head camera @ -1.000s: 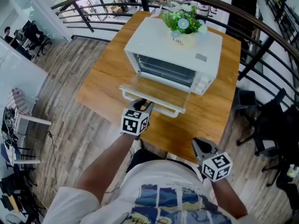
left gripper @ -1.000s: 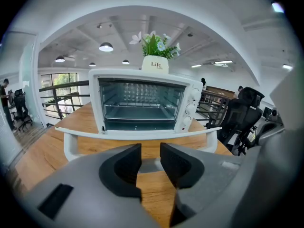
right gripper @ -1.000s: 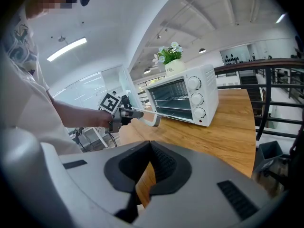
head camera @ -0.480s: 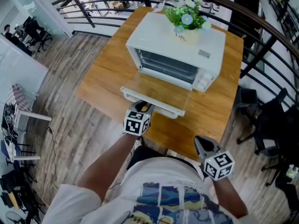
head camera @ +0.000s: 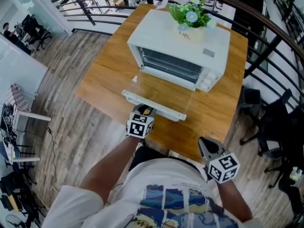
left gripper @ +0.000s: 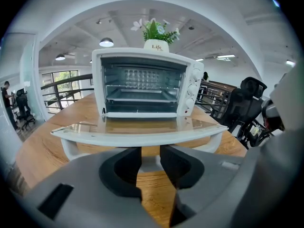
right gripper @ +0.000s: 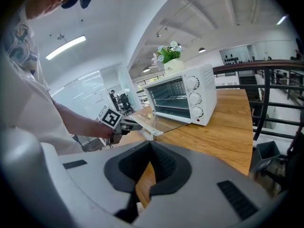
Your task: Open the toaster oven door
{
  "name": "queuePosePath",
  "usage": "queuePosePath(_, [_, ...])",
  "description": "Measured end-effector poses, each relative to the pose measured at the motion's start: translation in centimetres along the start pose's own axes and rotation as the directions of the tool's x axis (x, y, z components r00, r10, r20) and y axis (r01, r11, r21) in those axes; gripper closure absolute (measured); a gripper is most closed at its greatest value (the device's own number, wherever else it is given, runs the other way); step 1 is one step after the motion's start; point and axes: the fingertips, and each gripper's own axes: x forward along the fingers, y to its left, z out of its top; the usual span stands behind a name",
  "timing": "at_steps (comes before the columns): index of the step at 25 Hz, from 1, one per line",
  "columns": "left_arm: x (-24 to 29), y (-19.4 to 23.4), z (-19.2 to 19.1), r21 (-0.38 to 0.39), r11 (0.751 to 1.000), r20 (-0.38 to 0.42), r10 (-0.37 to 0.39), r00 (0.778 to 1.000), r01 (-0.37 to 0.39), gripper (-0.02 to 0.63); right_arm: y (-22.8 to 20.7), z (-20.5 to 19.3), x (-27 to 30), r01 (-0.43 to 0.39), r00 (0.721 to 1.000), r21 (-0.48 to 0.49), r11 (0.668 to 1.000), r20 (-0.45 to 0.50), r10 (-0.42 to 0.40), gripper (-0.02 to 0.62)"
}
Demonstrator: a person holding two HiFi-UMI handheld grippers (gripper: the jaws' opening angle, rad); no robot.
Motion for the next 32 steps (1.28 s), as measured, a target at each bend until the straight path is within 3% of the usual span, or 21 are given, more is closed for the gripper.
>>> queuePosePath(19, [0.5, 0.0, -1.6, -0.006, 1.0, 0.049, 0.006, 0.999, -0.005, 0.486, -0.1, 0.3, 0.4, 0.005, 1.0, -0.006, 1.0, -0.014, -0.005, 0.594])
queuePosePath(32, [1.7, 0.2, -3.5, -0.018, 1.0, 0.033, 0.003, 0.999, -0.002, 0.48, -0.4, -0.2, 0.3, 0.015, 1.0, 0.0, 1.0, -0.028, -0.015, 0.594])
